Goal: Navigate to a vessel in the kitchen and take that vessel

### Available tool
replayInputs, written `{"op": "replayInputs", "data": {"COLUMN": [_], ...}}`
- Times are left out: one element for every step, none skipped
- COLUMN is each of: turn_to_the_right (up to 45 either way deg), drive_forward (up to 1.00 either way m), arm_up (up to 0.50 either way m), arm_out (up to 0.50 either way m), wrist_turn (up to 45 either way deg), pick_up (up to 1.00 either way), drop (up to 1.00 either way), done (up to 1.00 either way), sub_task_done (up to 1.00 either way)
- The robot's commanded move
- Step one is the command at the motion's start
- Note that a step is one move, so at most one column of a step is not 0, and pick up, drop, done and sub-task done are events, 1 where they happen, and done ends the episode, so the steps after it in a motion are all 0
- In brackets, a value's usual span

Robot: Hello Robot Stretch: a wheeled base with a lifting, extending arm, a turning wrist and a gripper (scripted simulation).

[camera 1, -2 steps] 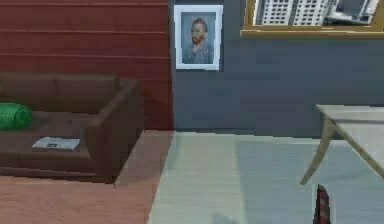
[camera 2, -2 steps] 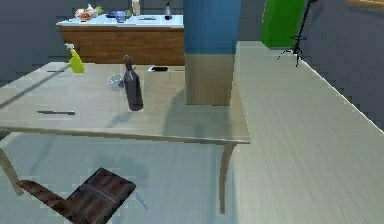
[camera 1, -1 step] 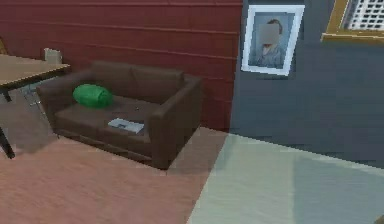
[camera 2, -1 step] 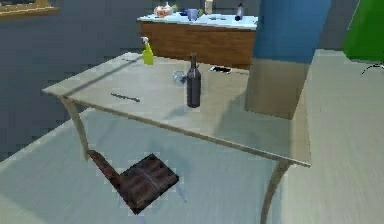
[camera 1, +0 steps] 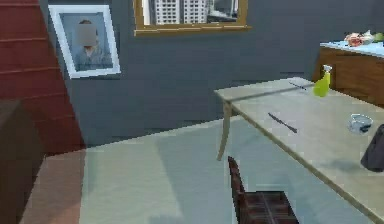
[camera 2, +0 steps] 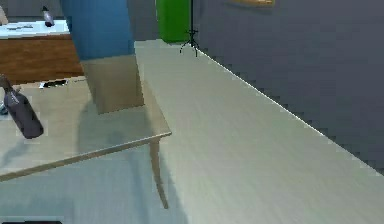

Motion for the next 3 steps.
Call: {"op": "replayInputs", "data": {"turn_to_the_right": [45.0,6.0,0.0], "drive_forward": [0.00,0.00,0.50], "arm_up": [0.00,0.00,0.00], "arm_out": [0.00,0.00,0.00], "wrist_turn": [0.0,0.0,0.0], "pick_up": [0.00,0.00,0.00], "drop": [0.00,0.00,0.00], "done": [0.00,0.00,0.00], "sub_task_done": [0.00,0.00,0.00]}}
